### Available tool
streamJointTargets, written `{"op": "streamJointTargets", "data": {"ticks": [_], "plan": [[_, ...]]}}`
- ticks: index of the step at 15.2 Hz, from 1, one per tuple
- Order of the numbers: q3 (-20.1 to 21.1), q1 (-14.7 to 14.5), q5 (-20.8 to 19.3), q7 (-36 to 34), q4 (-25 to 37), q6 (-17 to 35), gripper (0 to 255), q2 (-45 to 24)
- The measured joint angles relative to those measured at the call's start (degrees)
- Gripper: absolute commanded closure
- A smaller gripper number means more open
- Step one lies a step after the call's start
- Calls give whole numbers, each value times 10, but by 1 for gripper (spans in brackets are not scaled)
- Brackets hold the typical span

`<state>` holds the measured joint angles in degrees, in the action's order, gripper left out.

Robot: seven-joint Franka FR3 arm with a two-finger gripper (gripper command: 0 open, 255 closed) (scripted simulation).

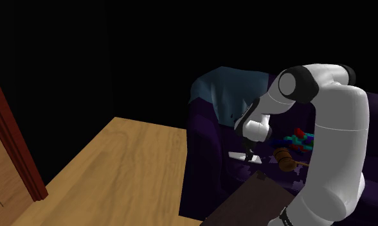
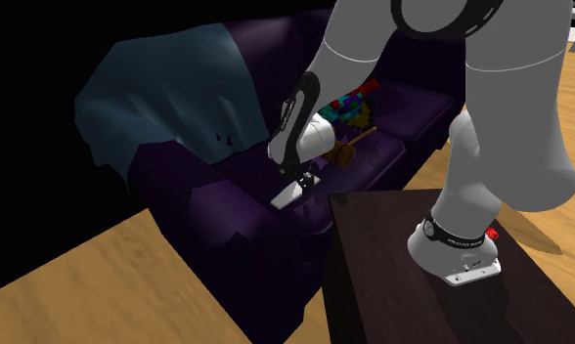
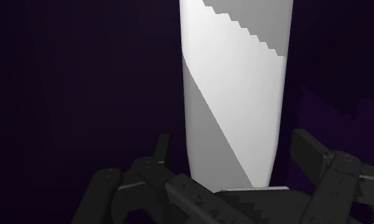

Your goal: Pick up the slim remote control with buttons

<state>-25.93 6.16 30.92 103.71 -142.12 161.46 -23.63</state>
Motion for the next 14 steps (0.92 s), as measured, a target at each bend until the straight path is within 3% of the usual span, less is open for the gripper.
{"op": "streamJointTargets", "data": {"ticks": [10, 14], "plan": [[4, 3, 4, 3, 1, 3, 255, -3], [-26, -20, -25, -18, -8, -14, 255, 23]]}}
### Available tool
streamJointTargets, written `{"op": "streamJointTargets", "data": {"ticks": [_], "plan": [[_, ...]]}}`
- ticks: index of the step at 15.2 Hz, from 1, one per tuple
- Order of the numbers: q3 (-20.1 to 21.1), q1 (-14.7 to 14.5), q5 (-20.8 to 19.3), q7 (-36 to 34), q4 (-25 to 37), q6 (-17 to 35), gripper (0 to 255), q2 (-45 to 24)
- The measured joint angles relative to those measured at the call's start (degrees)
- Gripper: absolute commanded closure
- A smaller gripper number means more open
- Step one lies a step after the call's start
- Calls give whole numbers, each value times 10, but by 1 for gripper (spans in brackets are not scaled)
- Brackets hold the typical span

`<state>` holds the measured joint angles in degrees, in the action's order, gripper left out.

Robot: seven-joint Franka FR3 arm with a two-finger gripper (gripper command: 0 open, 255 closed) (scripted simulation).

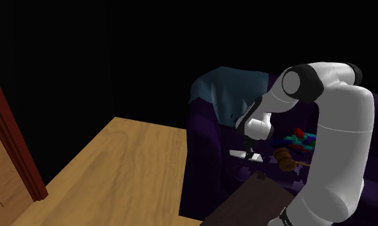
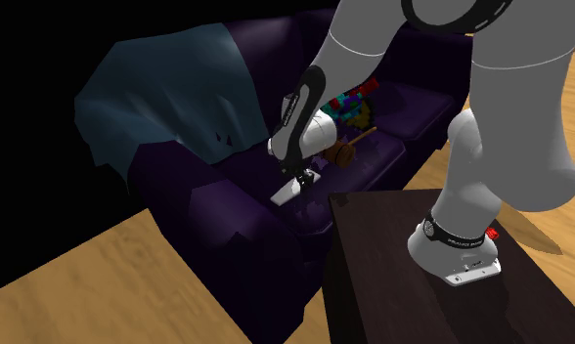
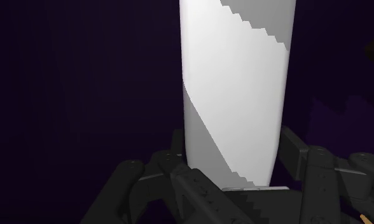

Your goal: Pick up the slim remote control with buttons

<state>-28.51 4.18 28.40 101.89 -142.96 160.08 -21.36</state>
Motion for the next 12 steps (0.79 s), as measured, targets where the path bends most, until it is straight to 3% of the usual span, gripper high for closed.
{"op": "streamJointTargets", "data": {"ticks": [12], "plan": [[-111, -84, -146, -107, -22, -69, 255, 107]]}}
